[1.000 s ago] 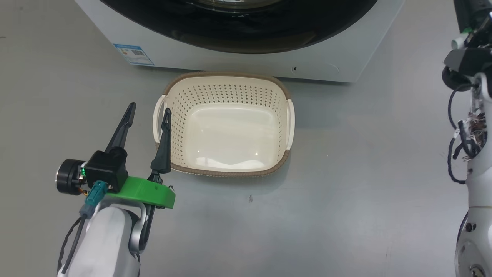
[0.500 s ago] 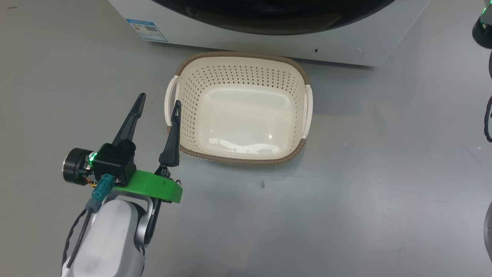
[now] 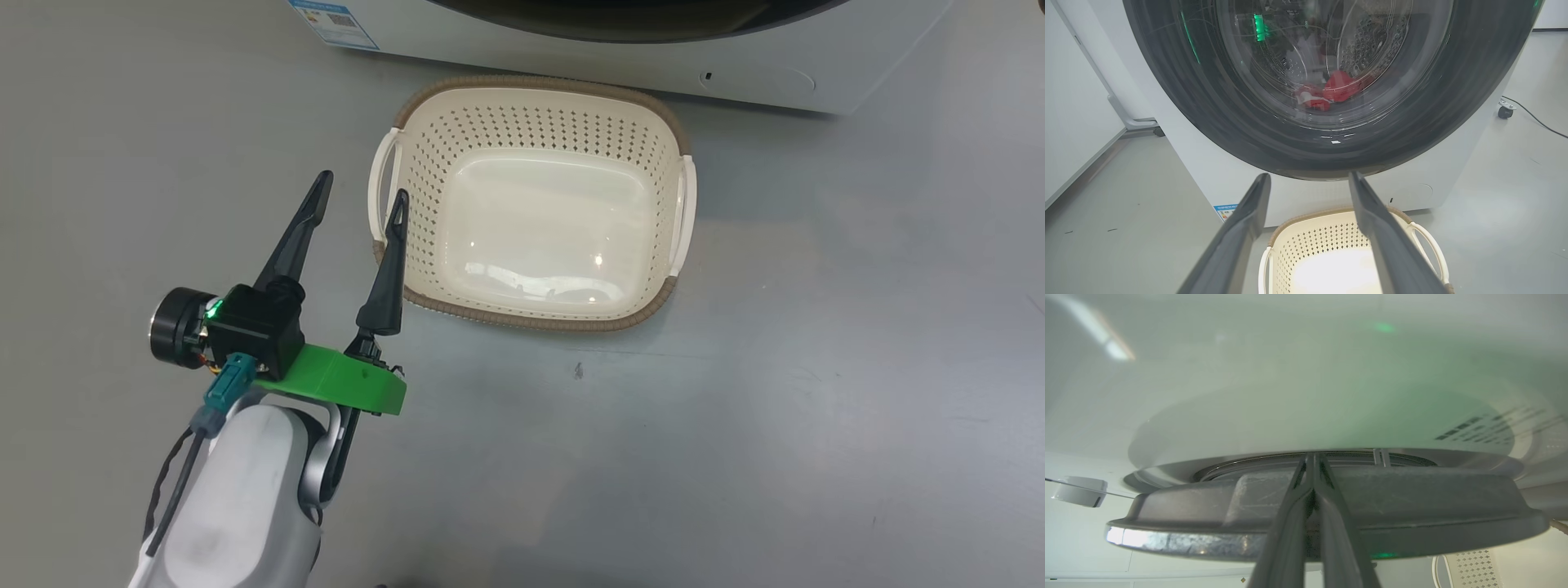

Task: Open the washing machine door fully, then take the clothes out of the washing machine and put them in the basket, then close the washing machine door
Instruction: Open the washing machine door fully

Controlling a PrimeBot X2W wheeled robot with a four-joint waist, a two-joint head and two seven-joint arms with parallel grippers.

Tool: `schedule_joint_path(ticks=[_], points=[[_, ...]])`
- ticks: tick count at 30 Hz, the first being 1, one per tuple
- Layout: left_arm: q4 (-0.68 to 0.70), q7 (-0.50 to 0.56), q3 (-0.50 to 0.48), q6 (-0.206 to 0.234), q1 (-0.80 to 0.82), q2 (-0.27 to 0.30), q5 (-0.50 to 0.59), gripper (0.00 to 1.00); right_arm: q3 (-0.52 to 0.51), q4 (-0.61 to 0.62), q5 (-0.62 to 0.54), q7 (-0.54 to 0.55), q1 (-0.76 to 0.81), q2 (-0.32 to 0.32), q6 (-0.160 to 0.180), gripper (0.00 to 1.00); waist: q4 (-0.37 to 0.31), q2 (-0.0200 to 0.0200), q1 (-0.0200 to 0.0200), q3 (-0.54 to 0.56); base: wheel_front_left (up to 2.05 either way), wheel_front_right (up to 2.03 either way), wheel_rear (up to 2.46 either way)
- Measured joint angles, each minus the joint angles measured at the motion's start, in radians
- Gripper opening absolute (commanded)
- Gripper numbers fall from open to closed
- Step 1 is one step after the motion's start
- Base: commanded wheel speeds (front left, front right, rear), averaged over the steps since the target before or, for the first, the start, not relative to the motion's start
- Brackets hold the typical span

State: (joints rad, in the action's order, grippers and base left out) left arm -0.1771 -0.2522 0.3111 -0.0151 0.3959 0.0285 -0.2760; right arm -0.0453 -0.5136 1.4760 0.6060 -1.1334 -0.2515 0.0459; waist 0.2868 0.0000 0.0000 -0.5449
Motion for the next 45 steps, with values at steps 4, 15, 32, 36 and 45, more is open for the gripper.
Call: schedule_joint_path(ticks=[4,15,32,36,45], points=[[0.000,0.000,0.005,0.001,0.004,0.000,-0.006,1.00,0.001,-0.019,0.000,0.014,-0.015,-0.007,0.000,0.00,0.005,0.0000,0.0000,-0.006,0.00,0.00,0.00],[-0.002,0.000,0.017,0.011,0.014,-0.001,-0.009,1.00,0.002,-0.065,0.031,0.097,-0.033,-0.033,-0.007,0.00,0.009,0.0000,0.0000,-0.004,0.00,0.00,0.00],[-0.017,0.000,0.018,0.029,0.014,-0.001,-0.014,1.00,0.022,-0.100,0.105,0.265,-0.003,-0.038,-0.027,0.00,-0.007,0.0000,0.0000,0.034,0.00,0.00,0.00],[-0.024,0.000,0.019,0.029,0.013,-0.001,-0.014,1.00,0.030,-0.102,0.113,0.295,0.018,-0.037,-0.035,0.00,-0.012,0.0001,0.0000,0.049,0.00,0.00,0.00],[-0.043,0.000,0.020,0.029,-0.002,-0.001,-0.011,1.00,0.054,-0.104,0.126,0.350,0.090,-0.015,-0.067,0.00,-0.022,0.0000,0.0000,0.089,0.00,0.00,0.00]])
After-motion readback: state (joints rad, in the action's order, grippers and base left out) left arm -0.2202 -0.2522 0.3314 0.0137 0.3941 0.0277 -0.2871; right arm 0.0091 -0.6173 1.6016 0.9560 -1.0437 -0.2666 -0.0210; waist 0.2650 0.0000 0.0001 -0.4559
